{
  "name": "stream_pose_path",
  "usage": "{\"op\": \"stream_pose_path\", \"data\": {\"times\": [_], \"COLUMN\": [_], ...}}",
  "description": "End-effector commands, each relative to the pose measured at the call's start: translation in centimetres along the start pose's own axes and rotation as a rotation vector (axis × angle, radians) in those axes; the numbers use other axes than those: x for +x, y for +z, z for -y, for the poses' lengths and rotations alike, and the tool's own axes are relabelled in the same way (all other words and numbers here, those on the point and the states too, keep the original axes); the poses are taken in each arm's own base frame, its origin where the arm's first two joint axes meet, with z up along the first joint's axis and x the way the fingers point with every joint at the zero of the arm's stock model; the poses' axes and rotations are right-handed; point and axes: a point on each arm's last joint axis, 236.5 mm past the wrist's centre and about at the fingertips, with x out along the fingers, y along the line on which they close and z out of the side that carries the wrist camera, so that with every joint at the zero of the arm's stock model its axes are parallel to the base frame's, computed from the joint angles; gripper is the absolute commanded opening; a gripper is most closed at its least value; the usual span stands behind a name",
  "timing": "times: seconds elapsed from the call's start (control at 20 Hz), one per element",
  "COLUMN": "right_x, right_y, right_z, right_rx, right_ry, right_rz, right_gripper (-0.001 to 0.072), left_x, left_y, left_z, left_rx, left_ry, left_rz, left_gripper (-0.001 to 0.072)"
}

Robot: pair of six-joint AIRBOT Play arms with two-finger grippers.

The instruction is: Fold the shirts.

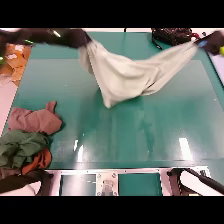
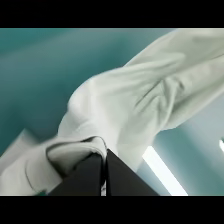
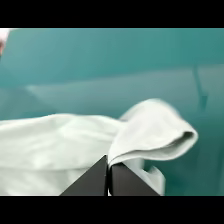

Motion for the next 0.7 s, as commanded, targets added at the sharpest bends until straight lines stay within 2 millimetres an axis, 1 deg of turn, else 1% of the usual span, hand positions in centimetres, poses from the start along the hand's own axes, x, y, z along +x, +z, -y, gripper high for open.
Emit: {"op": "stream_pose_path", "data": {"times": [0.0,0.05,0.1,0.15,0.2,0.25,0.3,0.4,0.45,0.5,0.55,0.65], "right_x": [-10.2,-12.4,-14.1,-15.5,-16.4,-16.6,-16.5,-15.3,-14.1,-12.5,-10.4,-5.4], "right_y": [2.9,3.3,3.7,3.9,4.1,4.0,3.9,3.8,3.6,3.3,2.7,0.8], "right_z": [-6.7,-8.4,-9.7,-10.6,-11.0,-11.0,-11.0,-9.7,-8.5,-7.0,-5.0,-0.7], "right_rx": [-0.158,-0.198,-0.227,-0.238,-0.249,-0.256,-0.255,-0.228,-0.202,-0.168,-0.124,-0.046], "right_ry": [-0.032,-0.040,-0.047,-0.058,-0.071,-0.079,-0.079,-0.080,-0.082,-0.083,-0.083,-0.085], "right_rz": [0.229,0.281,0.324,0.360,0.384,0.387,0.379,0.350,0.322,0.284,0.232,0.132], "right_gripper": [0.0011,0.0011,0.0011,0.0012,0.0012,0.0012,0.0012,0.0012,0.0012,0.0012,0.0012,0.0012], "left_x": [-12.5,-15.4,-17.6,-19.4,-20.3,-20.4,-19.9,-17.7,-15.9,-14.0,-11.6,-6.4], "left_y": [4.9,5.8,6.2,6.4,6.3,5.9,5.1,2.8,1.6,0.5,-1.0,-4.5], "left_z": [7.8,9.2,10.1,10.3,10.0,9.1,8.3,6.9,5.7,4.3,2.7,-1.0], "left_rx": [0.154,0.194,0.229,0.262,0.281,0.269,0.248,0.212,0.189,0.164,0.131,0.058], "left_ry": [0.015,0.032,0.058,0.098,0.137,0.177,0.194,0.193,0.192,0.192,0.192,0.194], "left_rz": [0.231,0.295,0.340,0.366,0.371,0.349,0.312,0.198,0.137,0.080,0.014,-0.118], "left_gripper": [0.0016,0.0016,0.0017,0.0016,0.0017,0.0017,0.0017,0.0017,0.0017,0.0018,0.0018,0.0018]}}
